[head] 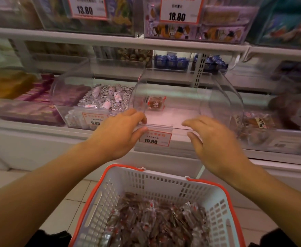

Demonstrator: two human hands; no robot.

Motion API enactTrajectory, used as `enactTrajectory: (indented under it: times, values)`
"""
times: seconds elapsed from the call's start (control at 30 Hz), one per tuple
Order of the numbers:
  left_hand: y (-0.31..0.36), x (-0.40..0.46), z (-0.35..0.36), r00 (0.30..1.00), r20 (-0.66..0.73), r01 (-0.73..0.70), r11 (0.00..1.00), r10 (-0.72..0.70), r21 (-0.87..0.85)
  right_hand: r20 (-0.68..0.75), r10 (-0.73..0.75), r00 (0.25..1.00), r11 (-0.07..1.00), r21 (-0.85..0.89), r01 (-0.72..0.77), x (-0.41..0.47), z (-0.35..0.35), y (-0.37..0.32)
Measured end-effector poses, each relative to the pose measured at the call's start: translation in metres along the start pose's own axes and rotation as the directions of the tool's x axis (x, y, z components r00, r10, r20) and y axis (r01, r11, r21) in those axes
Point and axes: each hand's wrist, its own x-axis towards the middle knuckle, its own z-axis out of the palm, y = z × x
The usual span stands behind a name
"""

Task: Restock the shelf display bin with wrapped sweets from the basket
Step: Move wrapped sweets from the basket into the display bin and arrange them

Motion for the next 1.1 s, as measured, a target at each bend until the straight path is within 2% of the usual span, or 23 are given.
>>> enactTrajectory:
  times: [0.07, 0.13, 0.17, 0.2, 0.23, 0.27, 0.3, 0.33, 0.37, 0.4, 0.43, 0.47, 0.5, 0.57, 0.63, 0.67, 0.73, 0.8, 0.9, 0.97, 1.03, 1.1]
  values:
    - [0.002, -0.009, -0.003, 0.987, -0.157, -0.026, 1.0, 0.024, -0.013, -0.152, -0.127, 0.98, 0.991, -0.048, 0.121, -0.007, -0.003, -0.013]
    - [0.003, -0.02, -0.002, 0.933, -0.341, -0.127, 0.992, 0.118, -0.003, -0.237, -0.243, 0.941, 0.969, -0.006, 0.249, -0.019, 0.005, -0.027]
    - [0.003, -0.027, 0.004, 0.911, -0.381, -0.171, 0.985, 0.16, 0.005, -0.183, -0.269, 0.946, 0.959, 0.038, 0.28, -0.026, 0.016, -0.033]
    - [0.003, -0.034, 0.014, 0.917, -0.352, -0.195, 0.981, 0.186, 0.011, -0.021, -0.274, 0.962, 0.957, 0.089, 0.274, -0.033, 0.03, -0.038]
    - [0.001, -0.043, 0.029, 0.957, -0.217, -0.196, 0.981, 0.192, 0.004, 0.234, -0.247, 0.94, 0.967, 0.118, 0.224, -0.043, 0.049, -0.04]
    - [-0.001, -0.053, 0.048, 0.988, 0.023, -0.155, 0.988, 0.154, 0.008, 0.515, -0.204, 0.833, 0.979, 0.108, 0.173, -0.055, 0.07, -0.039]
    - [-0.004, -0.066, 0.069, 0.948, 0.311, -0.092, 0.995, 0.074, 0.042, 0.748, -0.148, 0.647, 0.988, 0.08, 0.132, -0.072, 0.095, -0.035]
    - [-0.009, -0.08, 0.092, 0.83, 0.556, -0.023, 0.995, -0.035, 0.097, 0.893, -0.084, 0.442, 0.994, 0.045, 0.096, -0.09, 0.12, -0.028]
    - [-0.014, -0.097, 0.113, 0.67, 0.73, 0.032, 0.987, -0.138, 0.158, 0.964, -0.019, 0.264, 0.997, -0.003, 0.081, -0.109, 0.143, -0.019]
    - [-0.018, -0.116, 0.133, 0.519, 0.83, 0.066, 0.978, -0.204, 0.199, 0.988, 0.048, 0.144, 0.996, -0.058, 0.066, -0.129, 0.163, -0.011]
    - [-0.022, -0.134, 0.15, 0.422, 0.874, 0.105, 0.971, -0.24, 0.216, 0.99, 0.107, 0.088, 0.994, -0.109, 0.013, -0.147, 0.18, -0.003]
    - [-0.027, -0.151, 0.165, 0.363, 0.892, 0.157, 0.961, -0.27, 0.227, 0.986, 0.149, 0.077, 0.987, -0.143, -0.076, -0.163, 0.193, 0.004]
    - [-0.031, -0.166, 0.178, 0.33, 0.895, 0.218, 0.947, -0.301, 0.238, 0.978, 0.18, 0.101, 0.969, -0.159, -0.188, -0.177, 0.204, 0.009]
    - [-0.036, -0.188, 0.2, 0.29, 0.881, 0.348, 0.899, -0.375, 0.268, 0.956, 0.251, 0.153, 0.885, -0.162, -0.435, -0.199, 0.221, 0.017]
    - [-0.037, -0.2, 0.219, 0.267, 0.864, 0.47, 0.84, -0.428, 0.271, 0.954, 0.273, 0.123, 0.787, -0.148, -0.598, -0.216, 0.237, 0.019]
    - [-0.034, -0.204, 0.229, 0.252, 0.853, 0.528, 0.804, -0.456, 0.274, 0.956, 0.269, 0.115, 0.771, -0.142, -0.621, -0.223, 0.245, 0.018]
    - [-0.027, -0.208, 0.247, 0.214, 0.825, 0.632, 0.718, -0.523, 0.292, 0.953, 0.271, 0.137, 0.796, -0.142, -0.588, -0.233, 0.26, 0.013]
    - [-0.019, -0.21, 0.26, 0.198, 0.776, 0.664, 0.664, -0.599, 0.343, 0.946, 0.255, 0.201, 0.844, -0.116, -0.524, -0.235, 0.271, 0.005]
    - [-0.015, -0.209, 0.268, 0.177, 0.726, 0.654, 0.631, -0.664, 0.418, 0.935, 0.175, 0.309, 0.947, -0.075, -0.311, -0.235, 0.286, -0.009]
    - [-0.021, -0.208, 0.269, 0.144, 0.741, 0.685, 0.606, -0.656, 0.404, 0.916, 0.135, 0.379, 0.977, -0.06, -0.203, -0.235, 0.294, -0.011]
    - [-0.028, -0.208, 0.269, 0.137, 0.764, 0.756, 0.565, -0.631, 0.33, 0.909, 0.113, 0.4, 0.971, -0.015, -0.241, -0.23, 0.295, -0.005]
    - [-0.033, -0.206, 0.264, 0.184, 0.743, 0.768, 0.565, -0.644, 0.3, 0.904, 0.138, 0.405, 0.906, 0.049, -0.42, -0.221, 0.293, 0.003]
